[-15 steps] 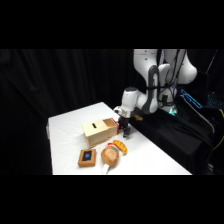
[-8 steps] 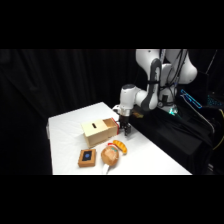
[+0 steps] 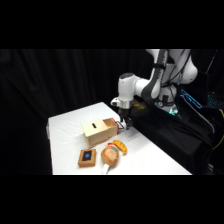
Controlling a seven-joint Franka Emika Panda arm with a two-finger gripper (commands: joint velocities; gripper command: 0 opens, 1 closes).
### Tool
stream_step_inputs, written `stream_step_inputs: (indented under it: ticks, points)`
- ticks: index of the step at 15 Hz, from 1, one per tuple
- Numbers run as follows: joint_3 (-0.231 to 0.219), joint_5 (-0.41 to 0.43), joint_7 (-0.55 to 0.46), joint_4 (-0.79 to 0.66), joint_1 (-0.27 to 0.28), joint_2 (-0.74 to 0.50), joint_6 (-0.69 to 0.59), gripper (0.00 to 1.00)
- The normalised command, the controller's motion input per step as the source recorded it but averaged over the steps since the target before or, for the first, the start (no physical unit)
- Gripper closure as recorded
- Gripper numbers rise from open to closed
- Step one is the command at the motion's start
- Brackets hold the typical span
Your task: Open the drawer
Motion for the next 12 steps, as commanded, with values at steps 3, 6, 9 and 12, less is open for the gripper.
stream_step_inputs:
  ticks: [3,6,9,12]
  points:
    - [0.070,-0.089,0.04,-0.01,-0.040,-0.52,-0.56,0.00]
    - [0.089,0.012,-0.05,0.10,-0.065,-0.41,-0.53,0.00]
    - [0.061,0.080,-0.14,0.20,-0.080,-0.26,-0.48,0.00]
    - [0.007,0.182,-0.29,0.11,-0.078,-0.36,-0.50,0.00]
